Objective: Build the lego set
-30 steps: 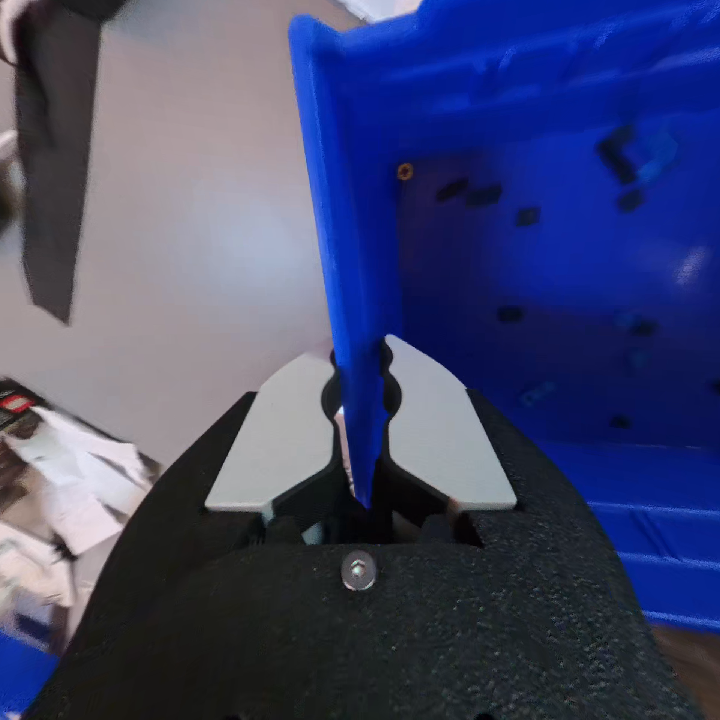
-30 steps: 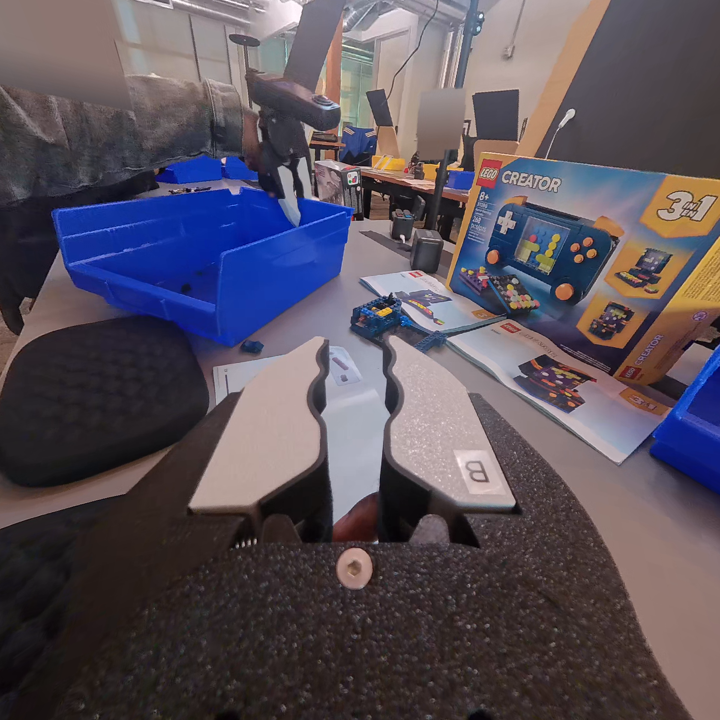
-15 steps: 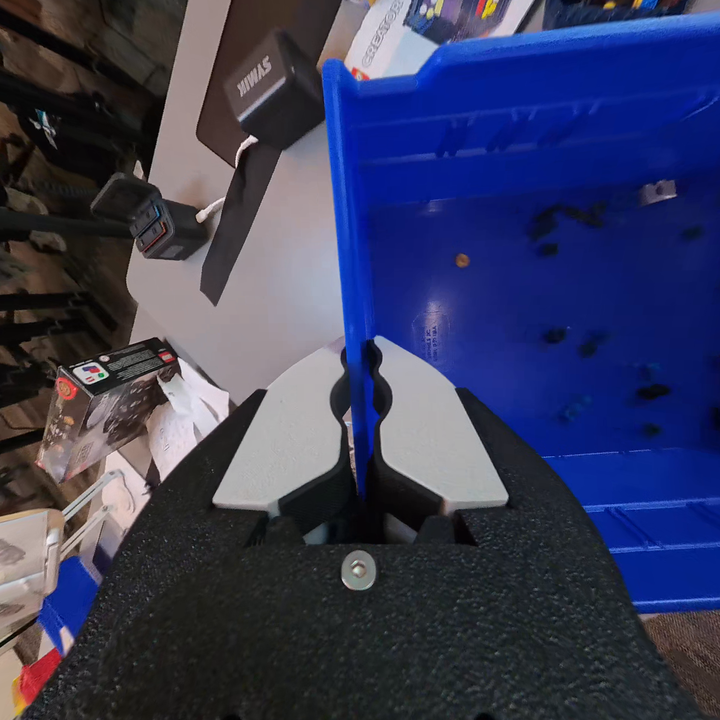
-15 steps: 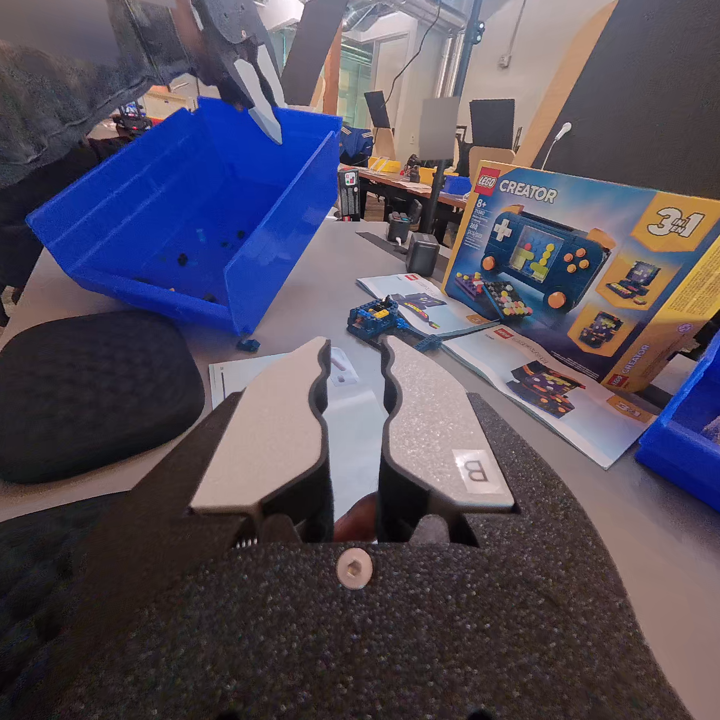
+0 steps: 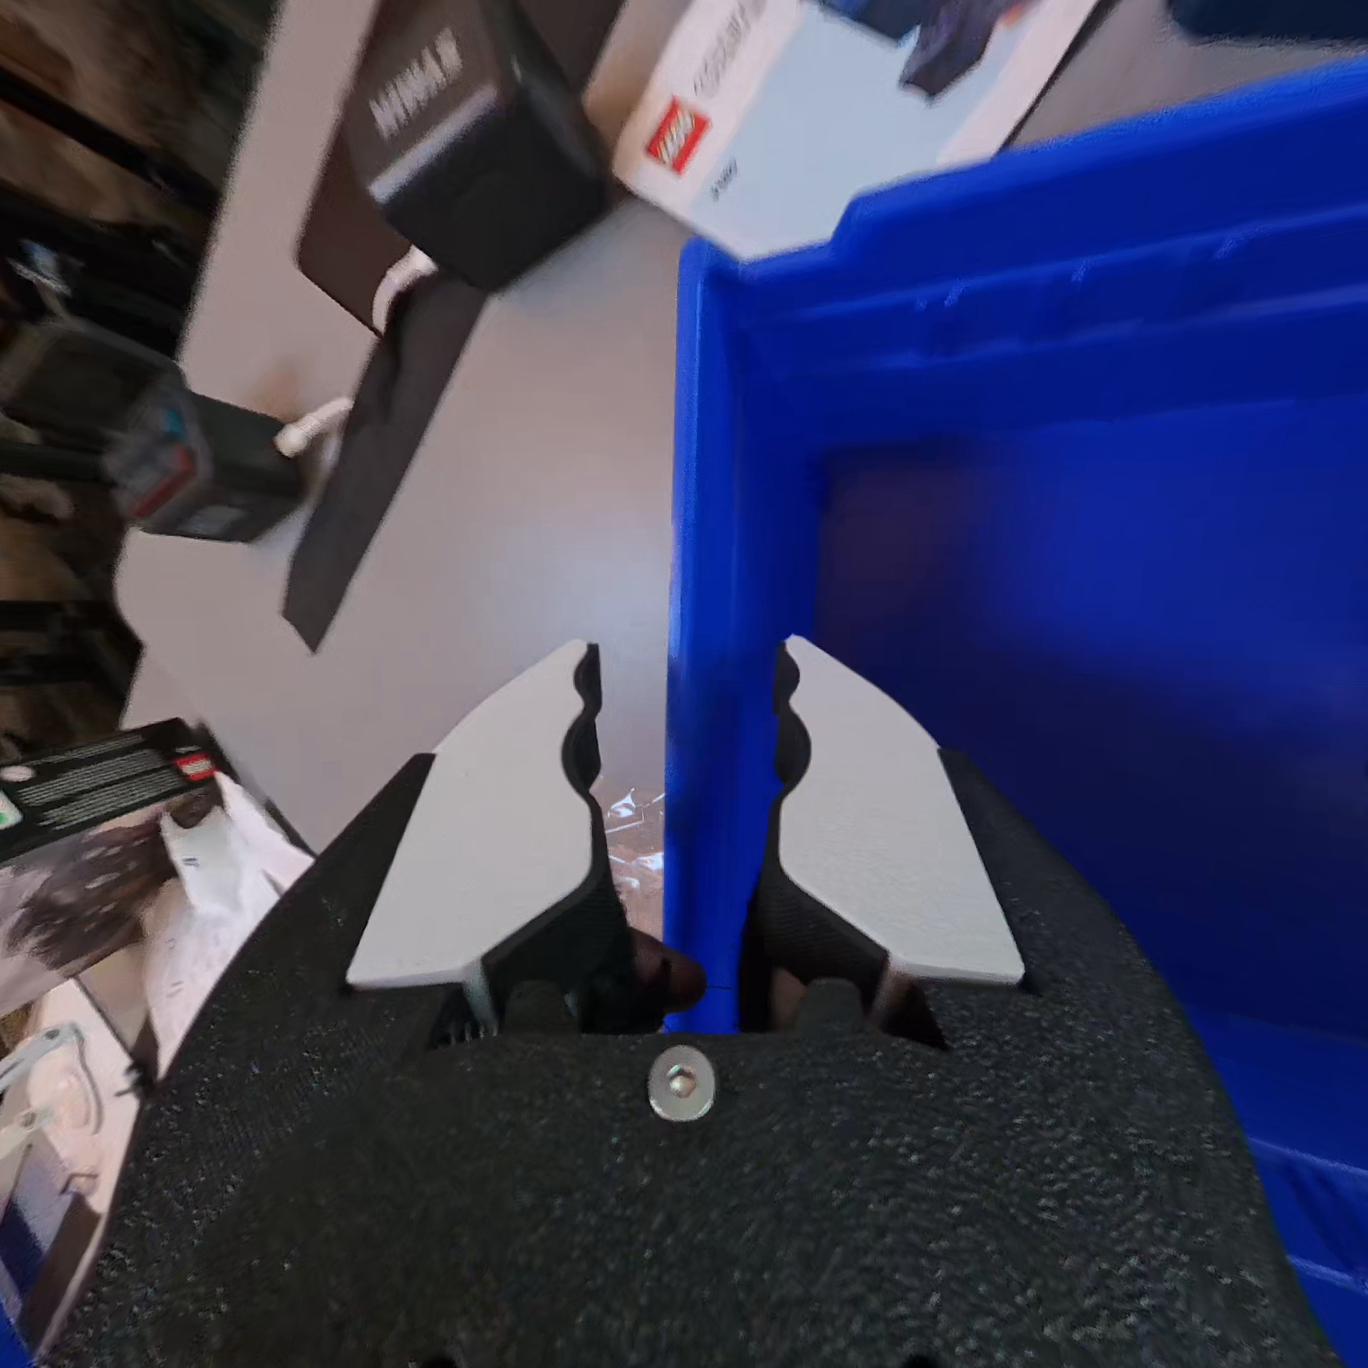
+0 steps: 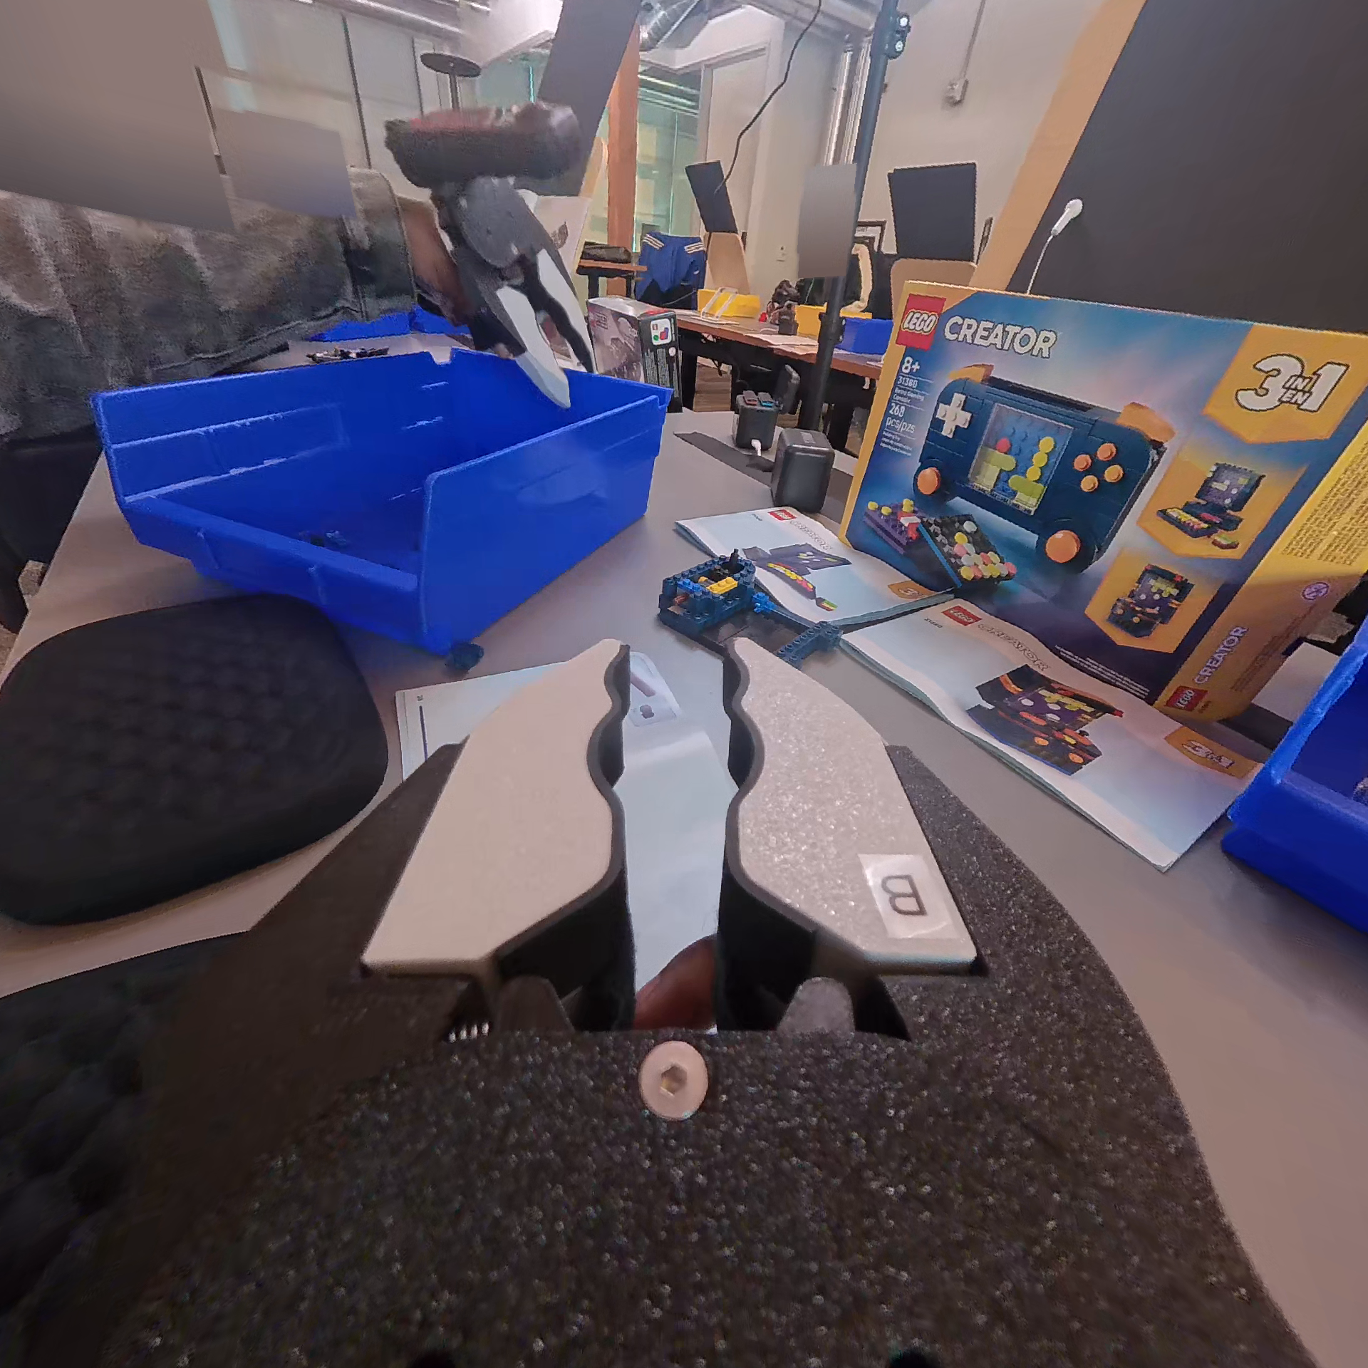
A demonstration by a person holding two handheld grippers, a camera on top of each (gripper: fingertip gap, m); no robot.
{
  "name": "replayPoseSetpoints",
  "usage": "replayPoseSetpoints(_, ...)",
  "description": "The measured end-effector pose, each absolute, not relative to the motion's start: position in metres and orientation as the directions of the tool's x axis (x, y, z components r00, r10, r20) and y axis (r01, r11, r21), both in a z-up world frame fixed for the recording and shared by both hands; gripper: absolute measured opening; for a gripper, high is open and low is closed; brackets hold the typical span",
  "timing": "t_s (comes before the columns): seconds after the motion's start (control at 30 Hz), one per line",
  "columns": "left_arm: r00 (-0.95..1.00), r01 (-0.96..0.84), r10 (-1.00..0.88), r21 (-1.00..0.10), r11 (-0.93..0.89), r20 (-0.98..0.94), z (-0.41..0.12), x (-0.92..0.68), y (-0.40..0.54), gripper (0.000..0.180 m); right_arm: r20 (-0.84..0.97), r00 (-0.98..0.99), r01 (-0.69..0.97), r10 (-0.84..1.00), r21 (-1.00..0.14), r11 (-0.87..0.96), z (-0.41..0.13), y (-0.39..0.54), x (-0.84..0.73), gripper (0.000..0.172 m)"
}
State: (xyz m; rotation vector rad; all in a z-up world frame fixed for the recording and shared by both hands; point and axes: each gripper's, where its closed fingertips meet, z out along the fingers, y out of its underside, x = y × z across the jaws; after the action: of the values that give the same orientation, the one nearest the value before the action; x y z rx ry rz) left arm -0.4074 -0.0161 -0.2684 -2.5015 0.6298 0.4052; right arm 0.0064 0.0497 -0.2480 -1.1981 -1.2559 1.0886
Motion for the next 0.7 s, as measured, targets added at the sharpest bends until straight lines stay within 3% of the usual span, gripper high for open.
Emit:
replayPoseSetpoints(0.07,0.844,-0.532,-0.366,-0.521,-0.667,-0.393,-0.250,-0.374,-0.016,0.043,0.096,0.037,0.058,0.995,-0.994,0.094,-0.249,0.049,0.006,0.024)
replayPoseSetpoints(0.17,0.838,-0.495,-0.524,-0.617,-0.612,-0.153,-0.256,-0.279,-0.041,0.040,0.110,0.037,0.073,0.993,-0.992,0.107,-0.251,0.048,0.005,0.024)
replayPoseSetpoints(0.3,0.835,-0.494,-0.549,-0.395,-0.775,0.033,-0.319,-0.208,-0.091,0.032,0.136,0.043,0.079,0.990,-0.988,0.132,-0.250,0.048,0.006,0.024)
replayPoseSetpoints(0.4,0.819,-0.562,-0.573,-0.225,-0.796,-0.020,-0.352,-0.209,-0.110,0.034,0.135,0.029,0.076,0.990,-0.988,0.132,-0.249,0.044,0.006,0.024)
replayPoseSetpoints(0.47,0.832,-0.531,-0.554,-0.301,-0.792,-0.008,-0.345,-0.203,-0.103,0.027,0.150,0.031,0.080,0.988,-0.986,0.147,-0.249,0.044,0.006,0.024)
replayPoseSetpoints(0.7,0.855,-0.485,-0.518,-0.352,-0.800,-0.001,-0.340,-0.207,-0.094,0.027,0.185,0.040,0.088,0.982,-0.980,0.181,-0.248,0.044,0.007,0.024)
